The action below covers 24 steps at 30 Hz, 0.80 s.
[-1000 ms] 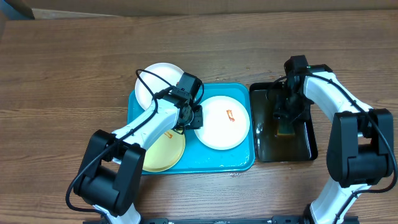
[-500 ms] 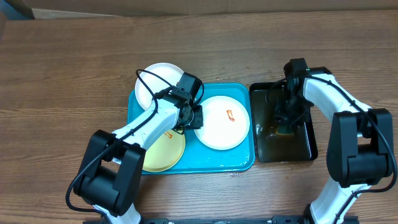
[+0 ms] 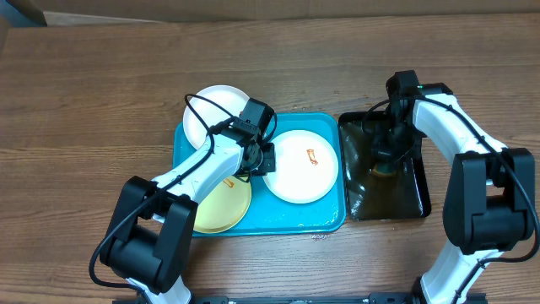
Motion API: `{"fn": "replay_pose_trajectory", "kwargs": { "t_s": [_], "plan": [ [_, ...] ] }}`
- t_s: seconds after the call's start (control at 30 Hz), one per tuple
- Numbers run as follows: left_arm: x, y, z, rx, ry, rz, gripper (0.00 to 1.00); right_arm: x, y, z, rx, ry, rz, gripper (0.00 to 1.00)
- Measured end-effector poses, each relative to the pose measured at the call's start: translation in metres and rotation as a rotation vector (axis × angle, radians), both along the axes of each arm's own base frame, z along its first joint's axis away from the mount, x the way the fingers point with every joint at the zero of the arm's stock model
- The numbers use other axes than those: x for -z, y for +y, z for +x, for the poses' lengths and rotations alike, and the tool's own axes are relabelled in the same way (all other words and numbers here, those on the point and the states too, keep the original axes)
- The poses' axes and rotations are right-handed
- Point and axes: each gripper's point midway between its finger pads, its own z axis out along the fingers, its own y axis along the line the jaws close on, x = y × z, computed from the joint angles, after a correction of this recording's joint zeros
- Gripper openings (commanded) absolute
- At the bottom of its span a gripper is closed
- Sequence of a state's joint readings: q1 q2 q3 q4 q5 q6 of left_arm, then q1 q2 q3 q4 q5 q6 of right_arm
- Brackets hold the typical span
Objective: Clean dirty plates on tray and stack at the side
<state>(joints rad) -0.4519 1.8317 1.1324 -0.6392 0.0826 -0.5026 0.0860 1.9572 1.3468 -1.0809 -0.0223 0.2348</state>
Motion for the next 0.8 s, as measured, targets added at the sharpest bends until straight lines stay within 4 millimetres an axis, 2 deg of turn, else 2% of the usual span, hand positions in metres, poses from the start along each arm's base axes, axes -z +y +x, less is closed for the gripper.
{"fn": "replay_pose_trajectory", "kwargs": {
  "t_s": [0.03,0.1,0.17,0.3,0.47,0.8],
  "plan": [
    [0.0,0.0,0.0,0.0,0.0,0.0,0.05,0.0,0.0,-0.001,0.0,0.005,0.0,0.04],
    [0.0,0.0,0.0,0.001,-0.001,0.001,0.16,-0.001,-0.001,-0.005,0.0,0.022,-0.002,0.04],
    [0.0,0.001,0.0,-0.001,-0.001,0.003,0.19,-0.005,-0.001,-0.011,-0.001,0.051,-0.004,0.04],
    [0.0,0.001,0.0,-0.004,-0.001,0.004,0.17,-0.015,0.0,-0.004,-0.003,0.036,-0.004,0.04],
    [0.0,0.001,0.0,-0.022,0.002,0.001,0.04,-0.02,0.0,0.004,-0.016,0.006,-0.056,0.04],
    [0.001,0.001,0.0,-0.023,0.001,0.0,0.04,-0.021,-0.013,-0.001,-0.022,0.021,-0.162,0.04]
  ]
}}
